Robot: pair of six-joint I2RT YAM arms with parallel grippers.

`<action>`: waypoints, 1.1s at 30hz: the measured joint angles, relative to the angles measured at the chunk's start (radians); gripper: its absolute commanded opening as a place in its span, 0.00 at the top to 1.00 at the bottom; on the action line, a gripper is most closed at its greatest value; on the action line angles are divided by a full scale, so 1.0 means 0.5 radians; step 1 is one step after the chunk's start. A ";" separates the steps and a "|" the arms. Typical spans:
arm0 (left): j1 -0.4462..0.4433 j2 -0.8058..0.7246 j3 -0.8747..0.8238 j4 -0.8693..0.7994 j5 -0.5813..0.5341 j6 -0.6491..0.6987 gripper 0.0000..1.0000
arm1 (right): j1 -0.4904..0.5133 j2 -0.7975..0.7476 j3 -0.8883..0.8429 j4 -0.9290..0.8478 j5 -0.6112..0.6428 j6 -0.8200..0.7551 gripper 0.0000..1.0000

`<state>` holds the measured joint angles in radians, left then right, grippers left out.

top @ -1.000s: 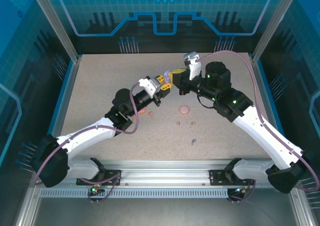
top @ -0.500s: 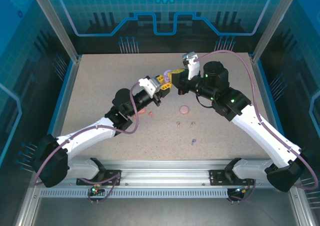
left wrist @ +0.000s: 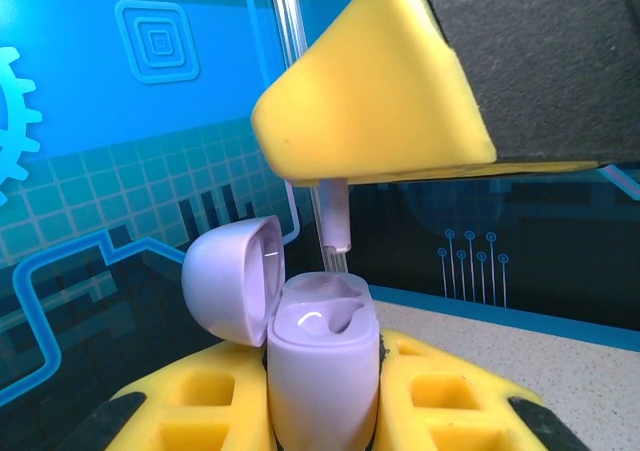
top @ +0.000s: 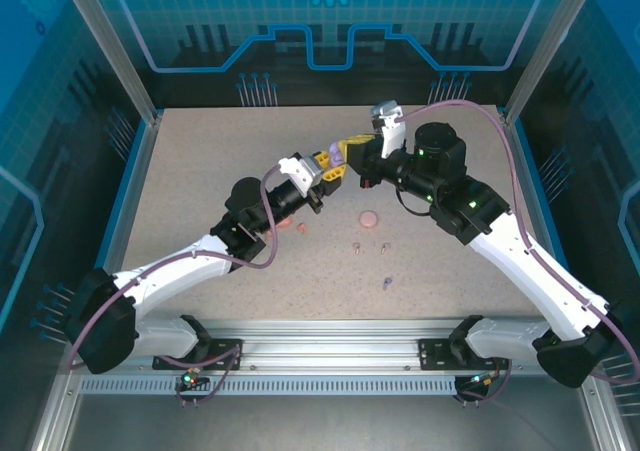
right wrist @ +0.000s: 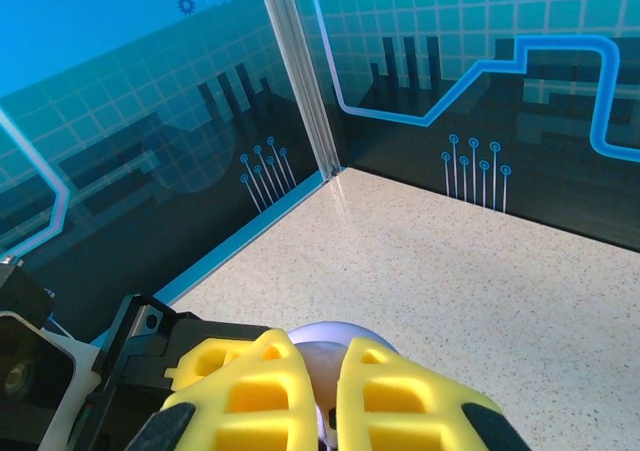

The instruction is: Insert wireless bluetooth earbuds into charging case

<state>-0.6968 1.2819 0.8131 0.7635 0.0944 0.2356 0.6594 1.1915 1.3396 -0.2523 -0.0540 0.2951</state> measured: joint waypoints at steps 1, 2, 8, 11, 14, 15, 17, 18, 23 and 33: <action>0.000 0.000 0.000 0.000 0.000 0.000 1.00 | 0.004 0.004 0.000 0.000 -0.007 0.001 0.98; 0.000 0.000 0.000 0.000 0.000 0.000 1.00 | 0.008 0.008 0.001 0.001 -0.014 0.000 0.98; 0.000 0.000 0.000 -0.004 -0.001 0.001 1.00 | 0.019 0.043 0.001 0.001 -0.014 0.001 0.99; 0.000 0.000 0.000 -0.007 -0.001 0.001 1.00 | 0.019 0.045 0.001 0.001 -0.014 0.000 0.99; 0.000 0.000 0.000 -0.007 -0.001 0.001 1.00 | 0.020 0.044 0.001 0.001 -0.012 -0.001 0.99; 0.000 0.000 0.000 -0.007 -0.001 0.002 1.00 | 0.020 0.044 0.001 0.001 -0.011 -0.001 0.99; 0.000 0.000 0.000 -0.007 -0.001 0.002 1.00 | 0.020 0.044 0.001 0.000 -0.011 -0.001 0.99; 0.000 0.000 0.000 -0.007 -0.001 0.002 1.00 | 0.020 0.043 0.000 0.000 -0.011 -0.001 0.99; 0.000 0.000 0.001 -0.007 -0.001 0.006 1.00 | 0.020 0.037 -0.001 -0.002 -0.013 -0.001 0.99; 0.000 0.000 0.011 -0.015 -0.001 0.008 1.00 | 0.020 0.013 -0.002 -0.023 -0.017 0.000 1.00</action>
<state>-0.6968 1.2819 0.8185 0.7559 0.0940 0.2394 0.6693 1.1980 1.3384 -0.2638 -0.0624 0.2951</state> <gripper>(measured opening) 0.221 0.078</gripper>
